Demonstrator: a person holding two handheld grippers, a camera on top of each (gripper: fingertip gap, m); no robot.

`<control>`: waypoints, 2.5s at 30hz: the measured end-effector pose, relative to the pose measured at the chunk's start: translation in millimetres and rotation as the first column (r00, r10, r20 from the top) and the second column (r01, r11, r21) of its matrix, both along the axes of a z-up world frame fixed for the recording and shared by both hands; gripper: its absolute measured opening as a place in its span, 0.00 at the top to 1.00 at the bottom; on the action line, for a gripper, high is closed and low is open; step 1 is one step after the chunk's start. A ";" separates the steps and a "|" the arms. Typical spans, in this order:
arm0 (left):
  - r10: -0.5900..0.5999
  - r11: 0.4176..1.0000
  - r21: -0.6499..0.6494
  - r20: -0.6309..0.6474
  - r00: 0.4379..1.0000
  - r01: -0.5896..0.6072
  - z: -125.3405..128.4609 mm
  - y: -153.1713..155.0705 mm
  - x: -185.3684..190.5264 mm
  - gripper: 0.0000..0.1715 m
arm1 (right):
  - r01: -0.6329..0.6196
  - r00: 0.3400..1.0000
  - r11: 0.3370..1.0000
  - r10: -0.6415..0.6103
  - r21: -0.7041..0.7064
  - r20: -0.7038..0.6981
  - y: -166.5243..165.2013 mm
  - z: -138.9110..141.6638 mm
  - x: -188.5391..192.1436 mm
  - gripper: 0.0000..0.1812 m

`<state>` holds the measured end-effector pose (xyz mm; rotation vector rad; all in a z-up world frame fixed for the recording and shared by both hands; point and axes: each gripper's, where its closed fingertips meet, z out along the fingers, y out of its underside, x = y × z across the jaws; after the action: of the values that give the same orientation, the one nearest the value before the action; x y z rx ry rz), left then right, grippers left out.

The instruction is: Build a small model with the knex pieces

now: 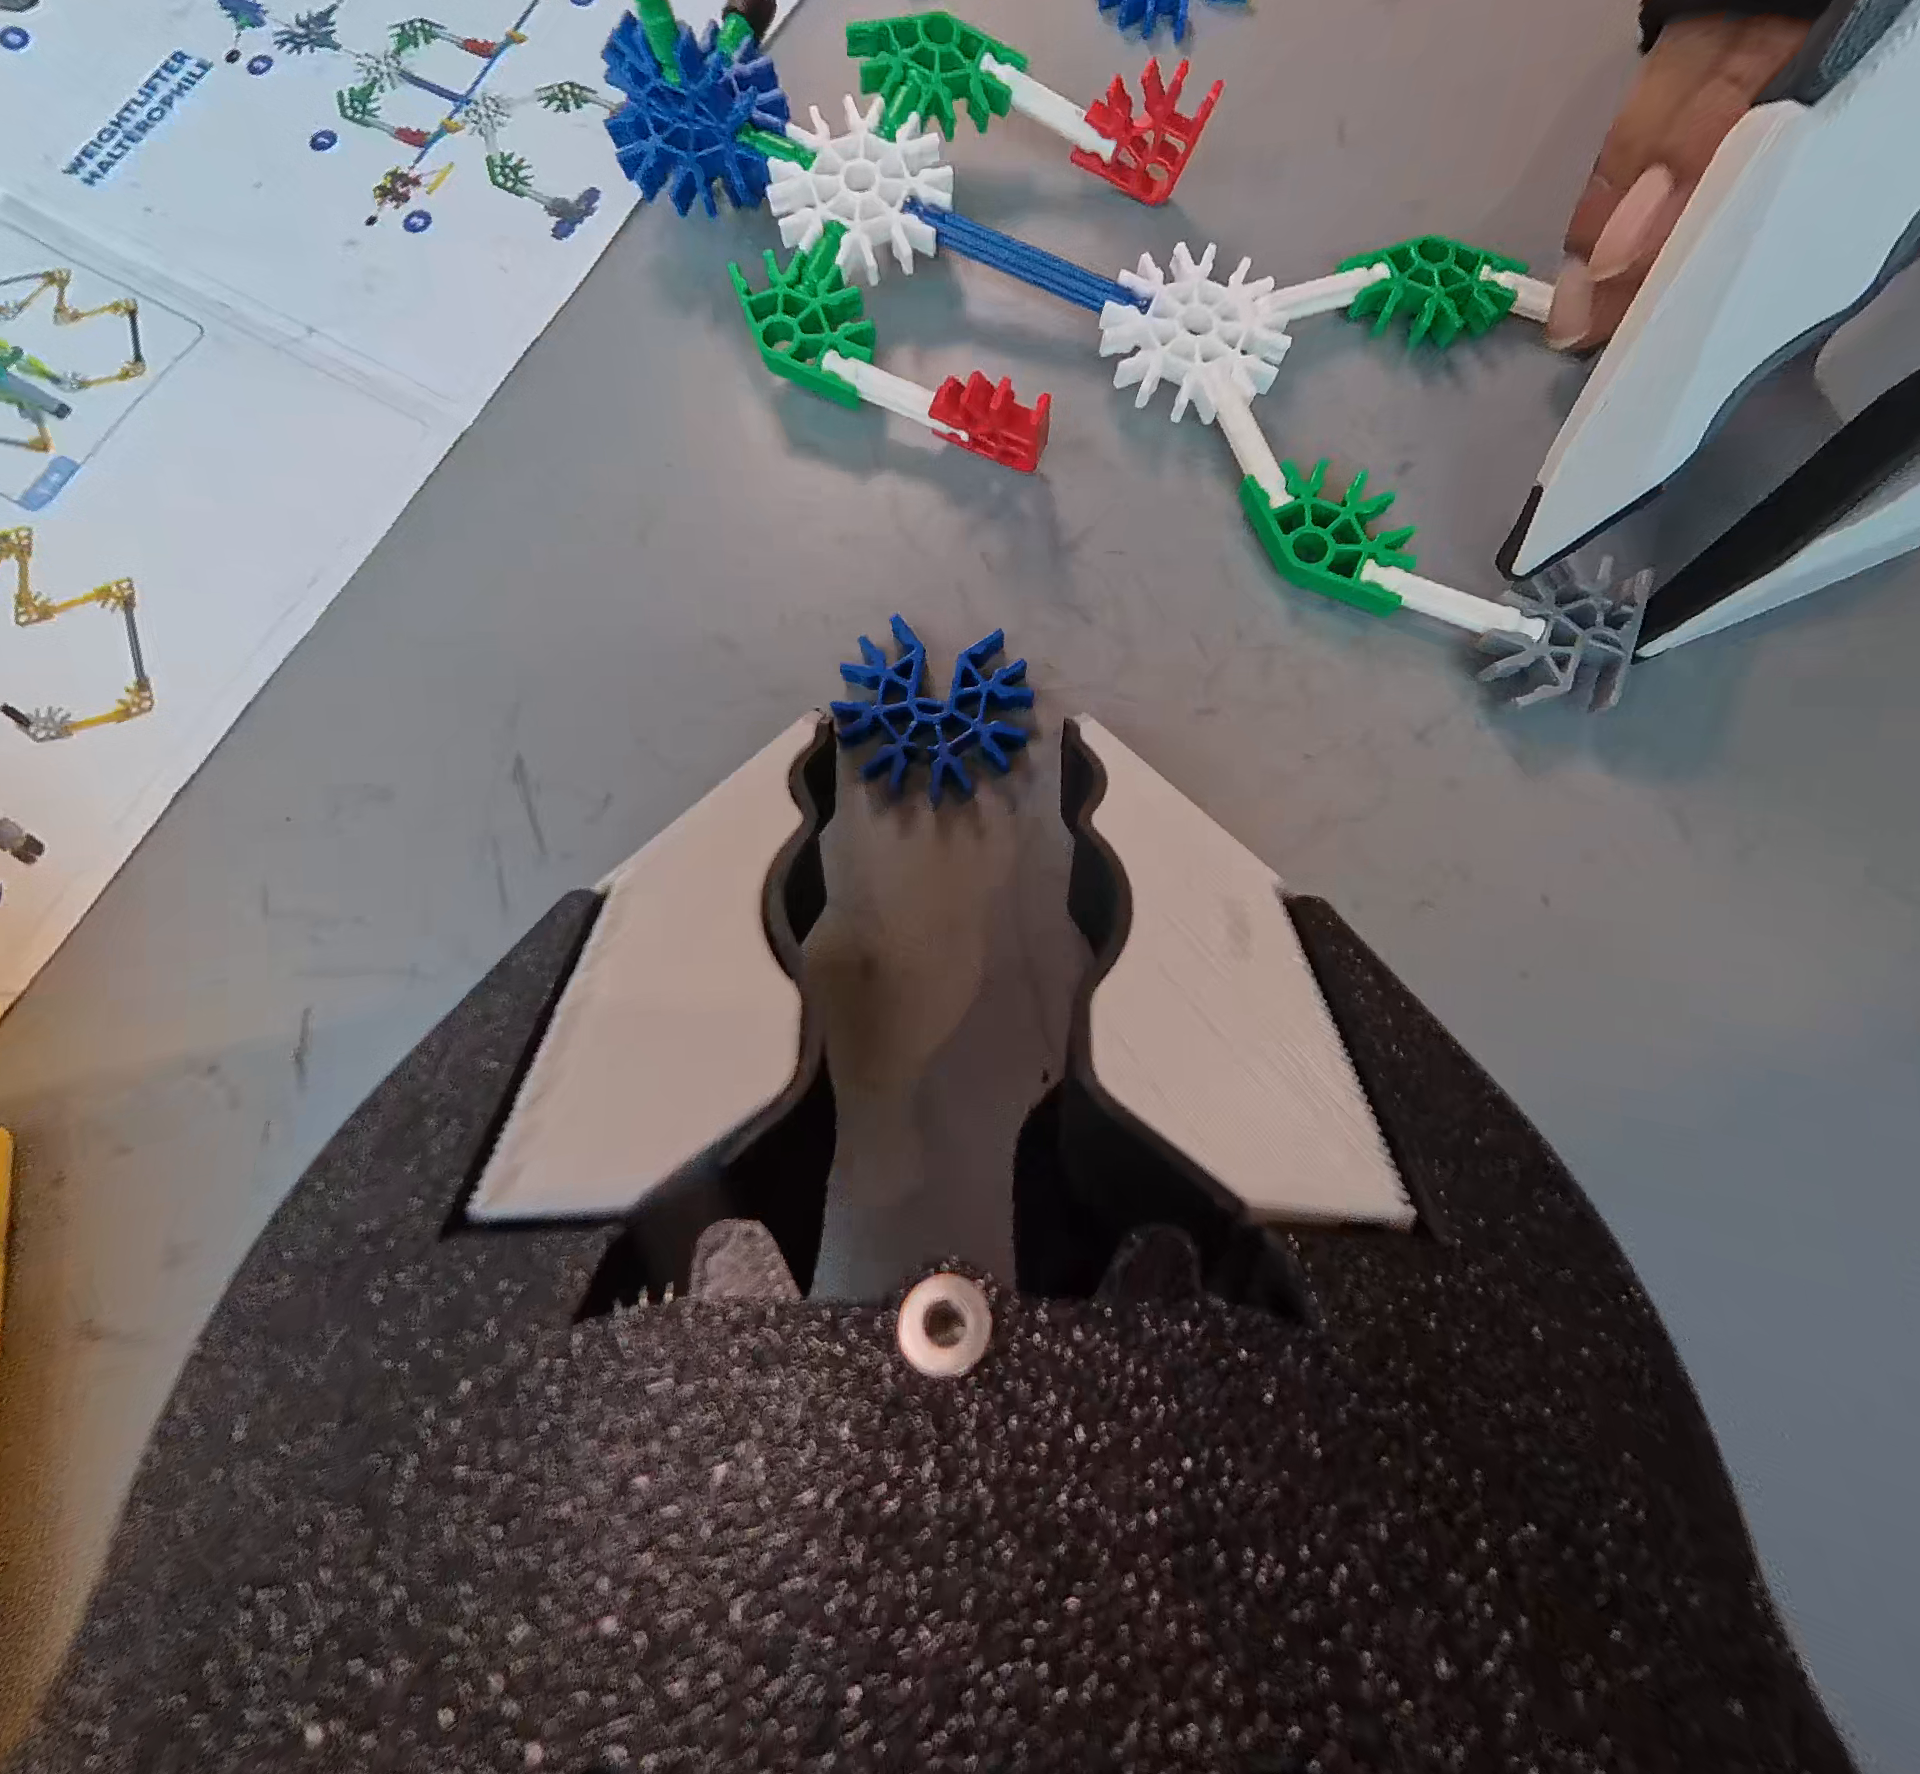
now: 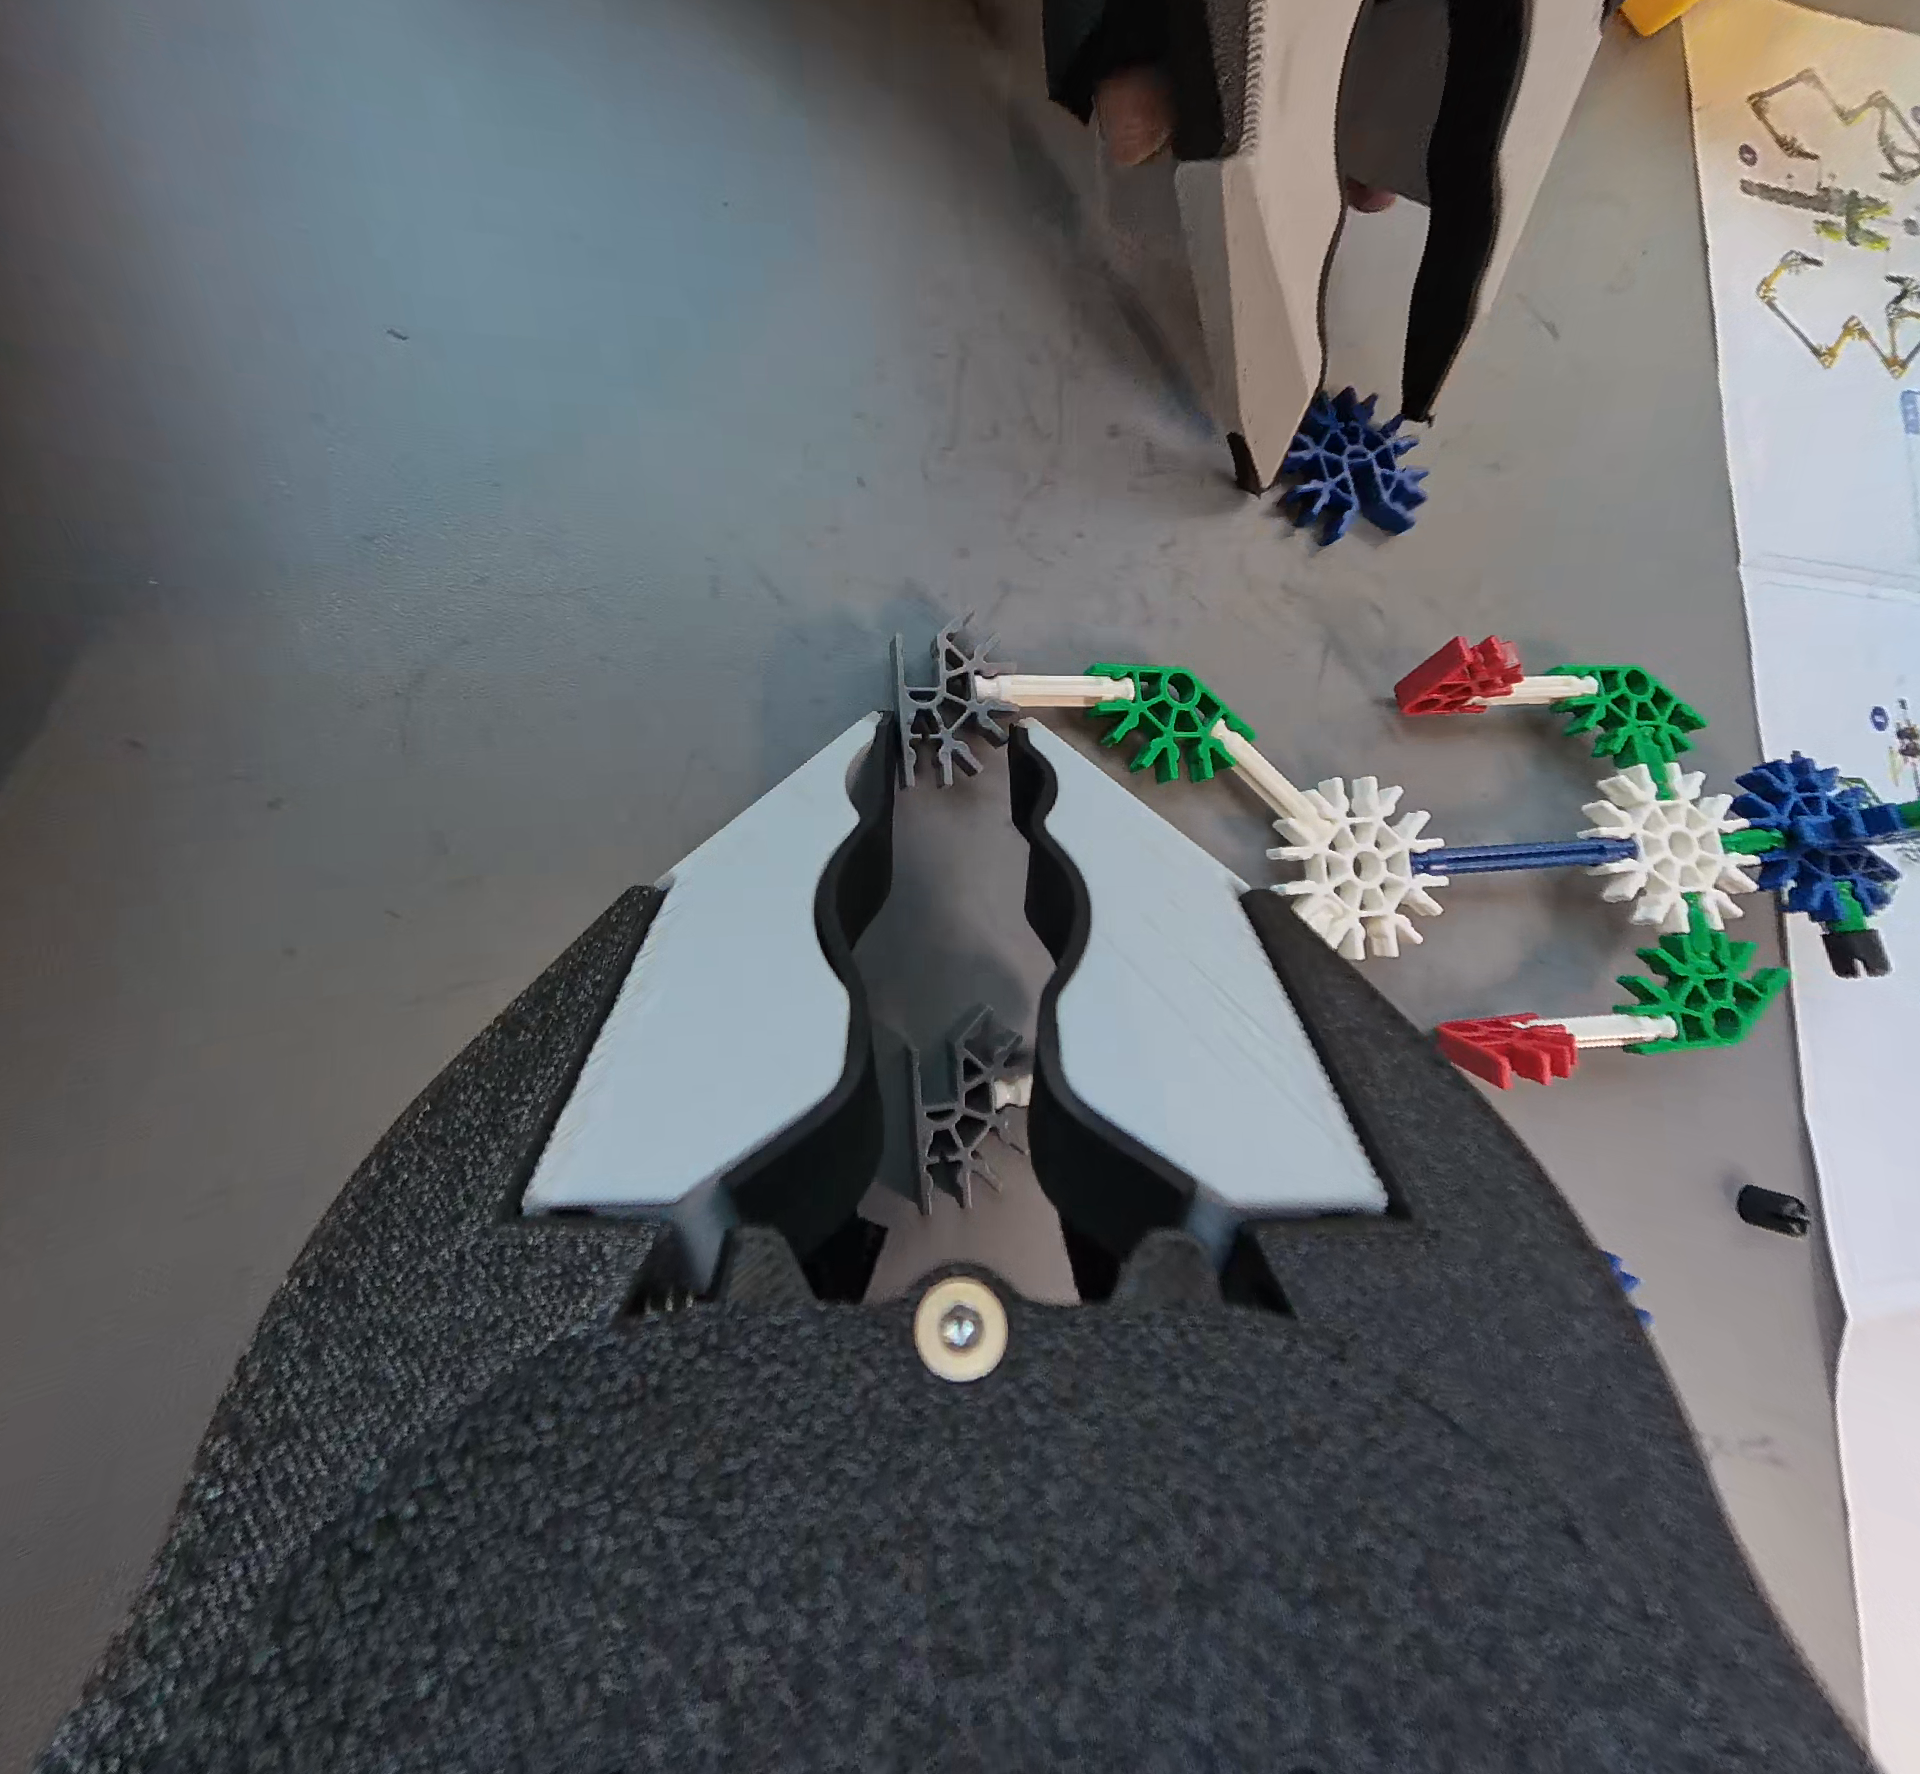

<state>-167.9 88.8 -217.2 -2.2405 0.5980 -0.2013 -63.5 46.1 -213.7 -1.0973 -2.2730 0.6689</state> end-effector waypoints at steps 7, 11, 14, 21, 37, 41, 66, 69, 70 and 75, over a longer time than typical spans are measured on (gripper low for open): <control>-0.039 0.998 -0.054 0.073 0.997 0.043 -1.6 -3.7 10.0 0.82 | 0.001 1.000 1.000 -0.001 0.009 -0.009 1.8 0.0 -0.1 0.89; -0.083 0.992 -0.082 0.094 0.992 0.091 -0.5 -12.4 17.3 0.82 | 0.019 0.999 1.000 -0.019 0.001 -0.029 8.1 3.8 -1.0 0.89; -0.148 0.974 -0.127 0.274 0.950 0.189 9.3 -28.8 37.2 0.82 | 0.027 0.998 1.000 -0.027 0.004 -0.050 13.3 6.4 -1.7 0.89; -0.130 0.914 -0.256 0.554 0.822 0.316 18.9 -51.7 67.5 0.82 | -0.019 0.987 0.990 0.041 0.140 -0.157 13.4 13.3 -7.5 0.94; -0.134 0.883 -0.242 0.689 0.712 0.401 33.8 -58.5 91.4 0.82 | -0.137 0.931 0.973 0.190 0.184 -0.310 -11.0 31.0 -10.4 0.83; -0.185 0.864 -0.199 0.727 0.661 0.462 44.1 -65.7 102.9 0.82 | -0.168 0.918 0.961 0.234 0.217 -0.322 -19.5 29.8 -9.5 0.96; -0.395 0.919 0.107 0.268 0.879 0.380 51.2 -45.5 80.7 0.98 | -0.025 0.979 0.957 -0.035 -0.290 -0.201 9.1 42.6 -6.7 0.86; -0.372 0.927 0.023 0.175 0.912 0.374 28.7 -44.7 66.7 0.98 | 0.018 0.997 0.969 -0.035 -0.247 -0.065 17.4 19.7 1.4 0.84; -0.376 0.924 -0.005 0.152 0.914 0.381 22.2 -46.4 65.0 0.98 | 0.031 0.999 0.971 -0.037 -0.238 -0.022 18.6 12.9 3.8 0.84; -0.400 0.909 -0.064 0.136 0.906 0.411 10.0 -53.1 70.4 0.98 | 0.068 0.997 0.985 -0.063 -0.158 0.034 23.7 5.3 2.7 0.86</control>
<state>-97.5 35.8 -207.2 -2.1476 1.0046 -0.5809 -60.8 69.7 -208.4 -1.2576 -2.2276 0.8245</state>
